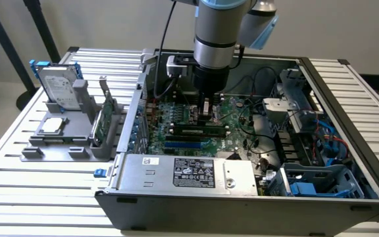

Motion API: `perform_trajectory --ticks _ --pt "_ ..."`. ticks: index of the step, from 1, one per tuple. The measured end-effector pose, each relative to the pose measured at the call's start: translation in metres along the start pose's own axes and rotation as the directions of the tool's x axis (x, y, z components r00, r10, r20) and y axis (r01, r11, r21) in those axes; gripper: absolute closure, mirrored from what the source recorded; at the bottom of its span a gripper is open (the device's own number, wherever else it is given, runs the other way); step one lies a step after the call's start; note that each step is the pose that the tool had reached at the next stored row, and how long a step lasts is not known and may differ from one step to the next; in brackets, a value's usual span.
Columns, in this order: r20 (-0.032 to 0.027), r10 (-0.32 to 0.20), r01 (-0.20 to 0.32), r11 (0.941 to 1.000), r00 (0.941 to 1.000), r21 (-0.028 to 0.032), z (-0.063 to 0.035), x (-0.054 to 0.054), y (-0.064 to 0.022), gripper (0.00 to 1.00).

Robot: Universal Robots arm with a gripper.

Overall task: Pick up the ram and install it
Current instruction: 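Press down the ram until it locks into place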

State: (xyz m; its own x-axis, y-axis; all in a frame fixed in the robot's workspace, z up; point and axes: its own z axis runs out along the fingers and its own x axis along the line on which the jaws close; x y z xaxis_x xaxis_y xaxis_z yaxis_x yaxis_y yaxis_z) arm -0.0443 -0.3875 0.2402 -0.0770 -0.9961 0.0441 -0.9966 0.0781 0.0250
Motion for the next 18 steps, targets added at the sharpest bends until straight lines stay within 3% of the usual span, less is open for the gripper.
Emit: perform_trajectory --ticks 11,18 --pt "0.0008 0.0 0.0 0.9999 1.0 0.0107 0.0041 -0.0001 0.0016 0.89" --pt "0.0006 -0.002 0.002 0.9999 1.0 0.0114 0.0069 0.0001 0.0018 0.89"
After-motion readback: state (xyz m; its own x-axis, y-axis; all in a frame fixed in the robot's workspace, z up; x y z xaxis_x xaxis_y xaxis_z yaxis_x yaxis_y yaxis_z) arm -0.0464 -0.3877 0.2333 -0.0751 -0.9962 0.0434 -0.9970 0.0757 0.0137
